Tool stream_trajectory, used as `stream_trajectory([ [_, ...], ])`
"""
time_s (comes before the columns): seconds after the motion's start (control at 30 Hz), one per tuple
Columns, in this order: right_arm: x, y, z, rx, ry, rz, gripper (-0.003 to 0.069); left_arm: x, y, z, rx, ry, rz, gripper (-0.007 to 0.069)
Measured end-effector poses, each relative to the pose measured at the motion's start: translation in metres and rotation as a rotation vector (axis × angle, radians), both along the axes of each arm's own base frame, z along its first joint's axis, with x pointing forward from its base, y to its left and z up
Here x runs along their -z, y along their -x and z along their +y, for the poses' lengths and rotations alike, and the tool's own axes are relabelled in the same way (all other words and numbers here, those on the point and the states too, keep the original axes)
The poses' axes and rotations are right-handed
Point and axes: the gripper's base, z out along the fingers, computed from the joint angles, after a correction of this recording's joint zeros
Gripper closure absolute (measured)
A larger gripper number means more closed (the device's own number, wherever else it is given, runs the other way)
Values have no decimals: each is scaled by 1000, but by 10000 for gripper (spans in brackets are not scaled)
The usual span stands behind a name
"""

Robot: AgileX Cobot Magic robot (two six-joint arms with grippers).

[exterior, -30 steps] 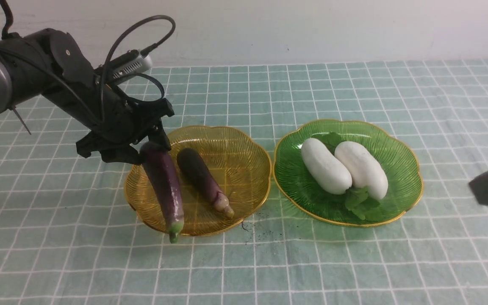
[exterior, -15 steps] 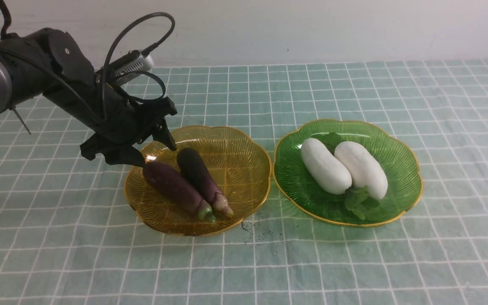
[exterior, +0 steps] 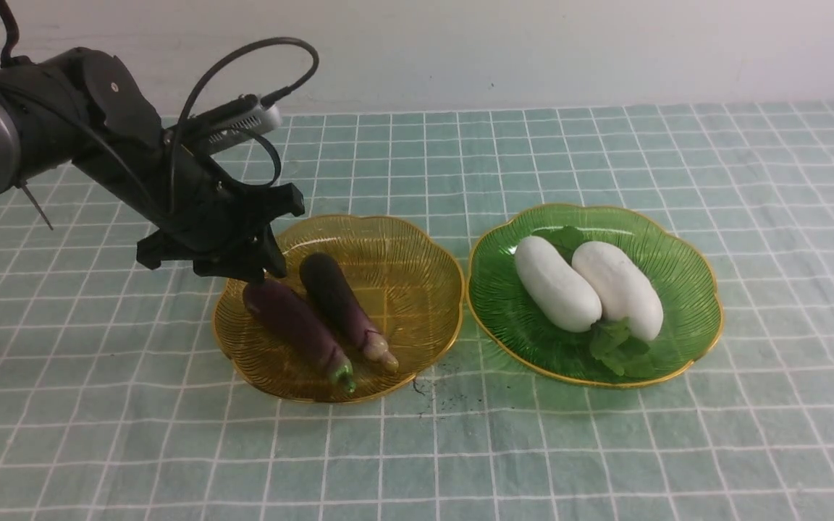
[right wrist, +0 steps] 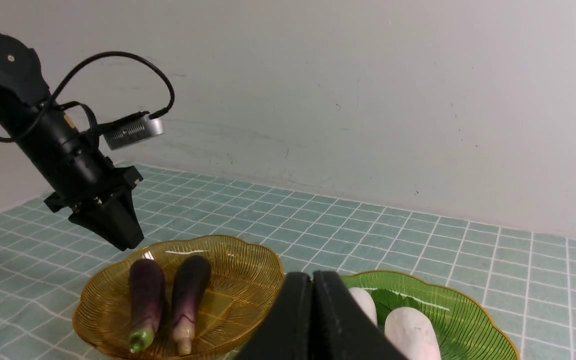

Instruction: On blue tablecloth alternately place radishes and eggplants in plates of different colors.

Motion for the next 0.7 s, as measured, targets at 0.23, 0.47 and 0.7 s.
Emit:
stream_trajectory([
  [0.23, 4, 0, 0, -1, 17, 35, 673, -12, 0, -1, 69, -13, -8, 632],
  [0.47, 6, 0, 0, -2, 28, 58, 673, -37, 3, -3, 113, -6, -2, 632],
  [0.7, 20, 6, -3, 5, 26, 55, 673, -37, 5, -3, 122, -7, 18, 632],
])
